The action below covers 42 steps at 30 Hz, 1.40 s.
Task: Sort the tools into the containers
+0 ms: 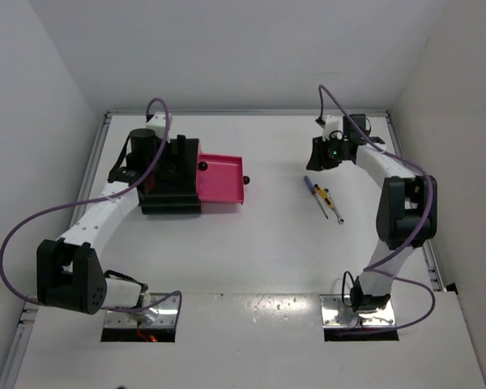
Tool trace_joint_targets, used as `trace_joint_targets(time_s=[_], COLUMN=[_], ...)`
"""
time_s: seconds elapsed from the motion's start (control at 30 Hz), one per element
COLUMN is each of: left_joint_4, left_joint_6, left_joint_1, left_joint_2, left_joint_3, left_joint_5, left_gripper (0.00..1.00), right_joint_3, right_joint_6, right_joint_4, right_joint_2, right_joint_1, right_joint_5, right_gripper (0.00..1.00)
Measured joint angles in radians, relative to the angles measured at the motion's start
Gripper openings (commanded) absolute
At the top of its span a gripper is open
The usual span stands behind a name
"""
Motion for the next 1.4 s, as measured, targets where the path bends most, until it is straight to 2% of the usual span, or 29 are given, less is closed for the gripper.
trace_joint_targets(time_s=[0.3,0.73,1.1,1.27,1.4], left_joint_4=[0.001,0.008,0.008,0.008,0.008], left_joint_6=[0.000,0.000,0.000,0.000,0.000], left_joint_1=[0.000,0.000,0.000,0.000,0.000], left_joint_2=[0.000,0.005,0.005,0.005,0.005], left_joint_3=[0.000,0.000,0.000,0.000,0.000], left_joint_5=[0.001,0.004,0.004,0.005,0.005], left_gripper=[1.00,1.00,1.00,1.00,1.00], right_joint_3=[-0.004,0.003,0.011,0.021,0.024], right_joint_6=[-0.146,-0.170,-0.162,-0.163,-0.167], right_joint_4=[-0.099,-0.107,-0.085,-0.084,-0.086], right_joint_2=[0.090,0.174,0.195,0.207,0.209], right_joint_1=[0.023,0.089,0.089,0.096,0.119], right_joint_5=[0.111,0.191,0.229,0.237,0.245], right_gripper=[0.34,0.38,0.38,0.35,0.21])
